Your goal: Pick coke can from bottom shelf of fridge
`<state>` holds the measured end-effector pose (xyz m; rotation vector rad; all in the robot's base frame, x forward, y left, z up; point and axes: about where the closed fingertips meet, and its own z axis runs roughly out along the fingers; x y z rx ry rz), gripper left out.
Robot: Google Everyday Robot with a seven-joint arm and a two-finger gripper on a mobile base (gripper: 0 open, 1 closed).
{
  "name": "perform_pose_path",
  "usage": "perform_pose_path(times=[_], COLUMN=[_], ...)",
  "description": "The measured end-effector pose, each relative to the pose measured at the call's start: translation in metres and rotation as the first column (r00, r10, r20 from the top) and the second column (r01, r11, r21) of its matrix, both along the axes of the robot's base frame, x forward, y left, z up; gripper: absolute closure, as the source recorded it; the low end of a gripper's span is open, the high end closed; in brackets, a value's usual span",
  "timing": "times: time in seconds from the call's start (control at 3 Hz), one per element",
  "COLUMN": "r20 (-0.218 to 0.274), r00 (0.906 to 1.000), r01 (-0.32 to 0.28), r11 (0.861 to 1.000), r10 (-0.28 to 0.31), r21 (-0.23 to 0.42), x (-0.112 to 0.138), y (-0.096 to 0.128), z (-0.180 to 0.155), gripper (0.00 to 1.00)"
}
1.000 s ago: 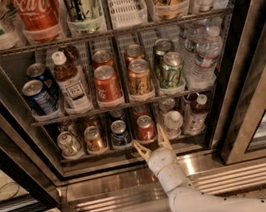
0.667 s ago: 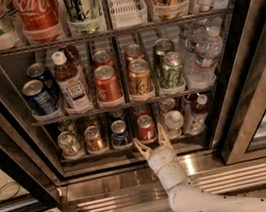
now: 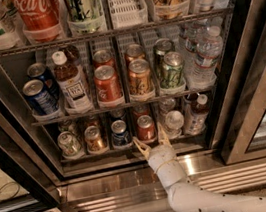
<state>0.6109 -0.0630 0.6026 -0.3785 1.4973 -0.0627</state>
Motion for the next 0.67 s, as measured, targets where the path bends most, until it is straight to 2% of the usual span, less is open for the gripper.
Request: perform_pose_path(times=[0.67], r20=[-0.004], r00=[1.0000], r01=[-0.007], r11=[1.000], r10=[0.008], r21=[0.023], x=[0.0060], y=[0.0067], z=[-0.0006], gripper=[0.31])
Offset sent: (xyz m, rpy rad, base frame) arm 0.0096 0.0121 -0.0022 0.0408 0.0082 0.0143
